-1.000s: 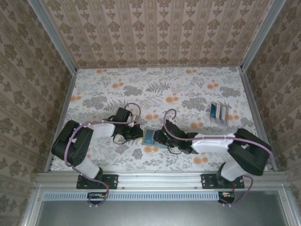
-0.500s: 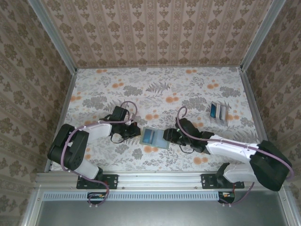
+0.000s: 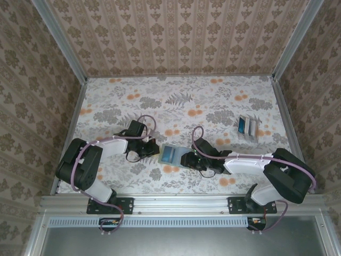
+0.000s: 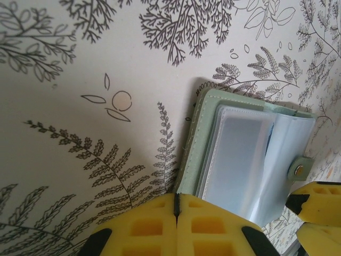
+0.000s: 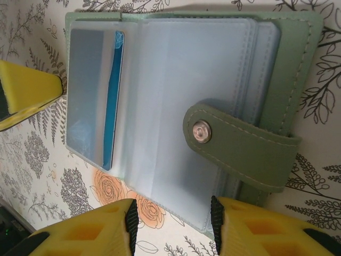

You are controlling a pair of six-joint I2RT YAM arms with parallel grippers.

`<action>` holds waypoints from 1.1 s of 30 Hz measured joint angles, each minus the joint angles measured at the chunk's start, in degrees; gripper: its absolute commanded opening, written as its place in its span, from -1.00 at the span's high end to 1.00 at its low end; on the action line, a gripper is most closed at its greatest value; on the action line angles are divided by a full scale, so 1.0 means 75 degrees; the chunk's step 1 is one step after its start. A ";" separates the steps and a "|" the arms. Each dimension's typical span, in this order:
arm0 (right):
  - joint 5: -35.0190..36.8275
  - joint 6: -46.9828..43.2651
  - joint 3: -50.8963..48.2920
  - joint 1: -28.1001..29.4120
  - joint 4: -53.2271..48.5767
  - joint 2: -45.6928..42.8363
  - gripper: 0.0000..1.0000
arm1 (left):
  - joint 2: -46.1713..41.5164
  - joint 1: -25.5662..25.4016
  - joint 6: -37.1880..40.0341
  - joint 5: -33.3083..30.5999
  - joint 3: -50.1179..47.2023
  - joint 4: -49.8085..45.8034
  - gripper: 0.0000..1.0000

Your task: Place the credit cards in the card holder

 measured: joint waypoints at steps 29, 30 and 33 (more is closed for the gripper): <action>0.0734 0.0746 0.0000 0.0137 -0.0329 -0.0015 0.22 | 0.0143 -0.0117 0.0000 -0.0006 -0.0006 0.0052 0.96; 0.0734 0.0758 0.0006 0.0149 -0.0323 0.0017 0.24 | 0.0143 -0.0117 0.0000 -0.0006 -0.0006 0.0055 0.96; 0.0737 0.0799 0.0012 0.0169 -0.0268 0.0099 0.32 | 0.0143 -0.0122 0.0000 -0.0009 -0.0009 0.0061 0.96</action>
